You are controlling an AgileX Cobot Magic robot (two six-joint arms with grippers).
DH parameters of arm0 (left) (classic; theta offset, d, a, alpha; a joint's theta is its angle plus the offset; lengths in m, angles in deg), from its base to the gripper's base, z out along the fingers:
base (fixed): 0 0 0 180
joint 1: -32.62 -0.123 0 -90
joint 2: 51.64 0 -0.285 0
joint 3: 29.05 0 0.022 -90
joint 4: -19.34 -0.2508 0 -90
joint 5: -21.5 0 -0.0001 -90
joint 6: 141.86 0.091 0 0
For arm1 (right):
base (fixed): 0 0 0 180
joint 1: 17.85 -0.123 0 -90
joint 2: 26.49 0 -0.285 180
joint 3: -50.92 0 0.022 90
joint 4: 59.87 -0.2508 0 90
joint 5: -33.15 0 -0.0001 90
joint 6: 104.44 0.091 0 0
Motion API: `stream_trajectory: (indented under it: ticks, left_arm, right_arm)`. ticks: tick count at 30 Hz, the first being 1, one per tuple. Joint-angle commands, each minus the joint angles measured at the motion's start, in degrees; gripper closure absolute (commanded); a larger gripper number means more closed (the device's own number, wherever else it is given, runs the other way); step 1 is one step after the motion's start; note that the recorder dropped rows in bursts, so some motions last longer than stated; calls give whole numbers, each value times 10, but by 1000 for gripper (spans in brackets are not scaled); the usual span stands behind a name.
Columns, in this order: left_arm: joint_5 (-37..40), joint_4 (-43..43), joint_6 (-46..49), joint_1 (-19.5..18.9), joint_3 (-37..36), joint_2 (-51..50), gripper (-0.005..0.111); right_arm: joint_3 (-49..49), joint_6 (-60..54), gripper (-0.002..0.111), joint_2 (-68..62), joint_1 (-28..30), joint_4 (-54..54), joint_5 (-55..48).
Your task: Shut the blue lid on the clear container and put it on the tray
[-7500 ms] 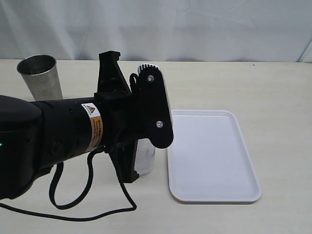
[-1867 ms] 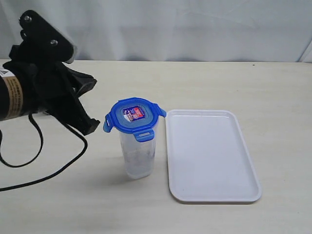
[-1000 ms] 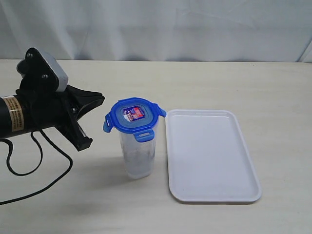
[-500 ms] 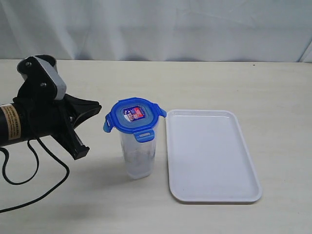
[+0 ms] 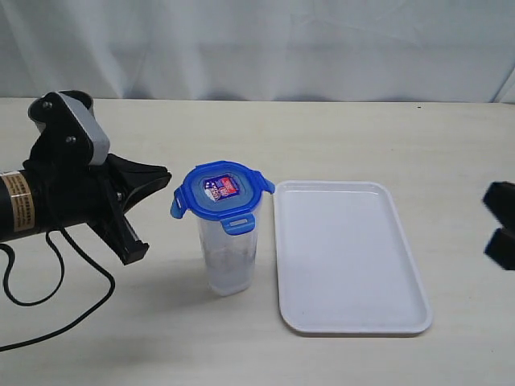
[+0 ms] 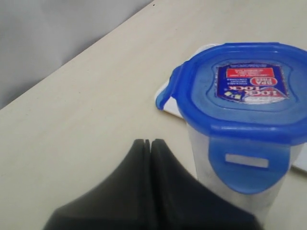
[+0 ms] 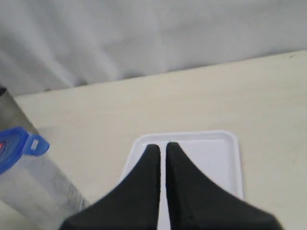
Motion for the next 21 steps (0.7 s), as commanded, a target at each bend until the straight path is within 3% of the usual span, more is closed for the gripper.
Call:
stream_trajectory:
  ticks: [1,15,21]
  left_arm:
    - [-9,-12,-16,-1,-9,3,107]
    - [-12,-14,-19,-1,-13,3,107]
    - [-13,-14,-19,-1,-13,3,107]
  right_arm:
    - [-39,-32,104,-107,-61,6,-5]
    - [-181,-142,104,-285,-84,6,-48]
    - [-191,-165,104,-333,-80,6,45]
